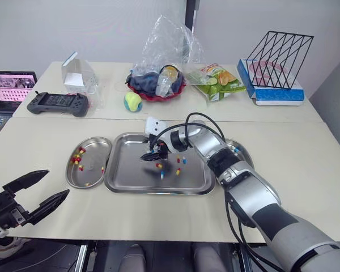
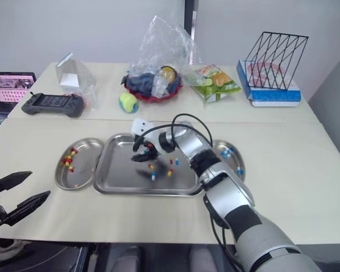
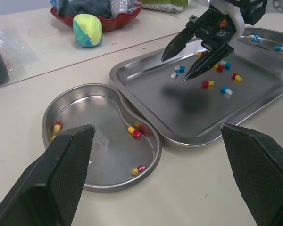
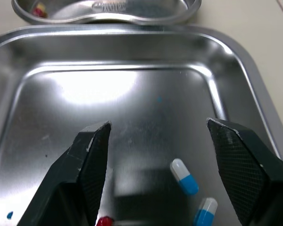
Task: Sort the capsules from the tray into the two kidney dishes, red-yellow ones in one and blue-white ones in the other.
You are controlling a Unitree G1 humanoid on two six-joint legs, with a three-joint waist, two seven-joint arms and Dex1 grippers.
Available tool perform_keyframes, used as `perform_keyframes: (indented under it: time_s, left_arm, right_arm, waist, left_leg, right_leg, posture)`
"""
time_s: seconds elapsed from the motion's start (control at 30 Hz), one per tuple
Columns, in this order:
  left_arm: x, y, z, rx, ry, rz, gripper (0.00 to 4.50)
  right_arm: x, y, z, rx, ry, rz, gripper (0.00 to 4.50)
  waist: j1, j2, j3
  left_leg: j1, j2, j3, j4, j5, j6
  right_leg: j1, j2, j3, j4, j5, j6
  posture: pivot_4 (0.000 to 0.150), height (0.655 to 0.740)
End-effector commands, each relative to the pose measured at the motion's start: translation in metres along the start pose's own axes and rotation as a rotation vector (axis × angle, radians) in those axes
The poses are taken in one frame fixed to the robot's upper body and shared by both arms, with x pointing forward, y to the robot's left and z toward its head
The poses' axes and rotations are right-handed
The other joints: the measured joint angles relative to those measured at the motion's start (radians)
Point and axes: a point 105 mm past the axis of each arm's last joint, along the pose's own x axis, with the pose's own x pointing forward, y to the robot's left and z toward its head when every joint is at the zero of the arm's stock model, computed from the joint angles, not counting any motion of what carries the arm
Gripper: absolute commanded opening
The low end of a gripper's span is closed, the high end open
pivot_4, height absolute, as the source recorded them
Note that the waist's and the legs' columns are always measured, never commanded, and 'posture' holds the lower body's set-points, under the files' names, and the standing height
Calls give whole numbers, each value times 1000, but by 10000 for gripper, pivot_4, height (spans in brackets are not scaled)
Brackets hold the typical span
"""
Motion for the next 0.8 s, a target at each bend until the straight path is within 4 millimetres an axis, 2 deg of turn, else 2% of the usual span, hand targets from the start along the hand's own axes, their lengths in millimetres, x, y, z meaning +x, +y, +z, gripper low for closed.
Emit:
perform_keyframes:
  time_s: [0.03, 0.2, 0.4, 0.67, 0.8]
  left_arm:
    - [0, 2, 4, 39, 1, 8, 45000]
    - [1, 0, 4, 41, 5, 8, 45000]
    - [2, 0, 4, 46, 13, 6, 45000]
    - [3, 1, 4, 49, 13, 6, 45000]
    - [4, 3, 8, 51, 9, 9, 45000]
  right_arm:
    - [1, -4, 11, -33, -17, -18, 33364]
    - [4, -4, 6, 1, -4, -20, 33364]
    - [4, -6, 5, 5, 0, -32, 14983]
    - [6, -5, 1, 17, 8, -32, 14983]
    - [4, -11, 7, 29, -11, -61, 14983]
  waist:
    - [-8, 0, 0]
    - [-15, 0, 0]
    - [-17, 0, 0]
    - [-18, 0, 0]
    - [-18, 0, 0]
  left_leg:
    - [0, 0, 0, 0, 0, 0]
    - [1, 0, 0, -3, 0, 0]
    - [2, 0, 0, -3, 0, 0]
    - [2, 0, 0, -3, 0, 0]
    - [2, 0, 0, -3, 0, 0]
  right_leg:
    - [0, 0, 0, 0, 0, 0]
    - [0, 0, 0, 1, -1, -1]
    - [-1, 0, 0, 1, -1, -1]
    - [-1, 0, 0, 1, -1, -1]
    - [-1, 0, 0, 1, -1, -1]
  posture:
    - [1500, 7380]
    - [1500, 7380]
    - [1500, 7380]
    - [1500, 7380]
    - [1500, 7380]
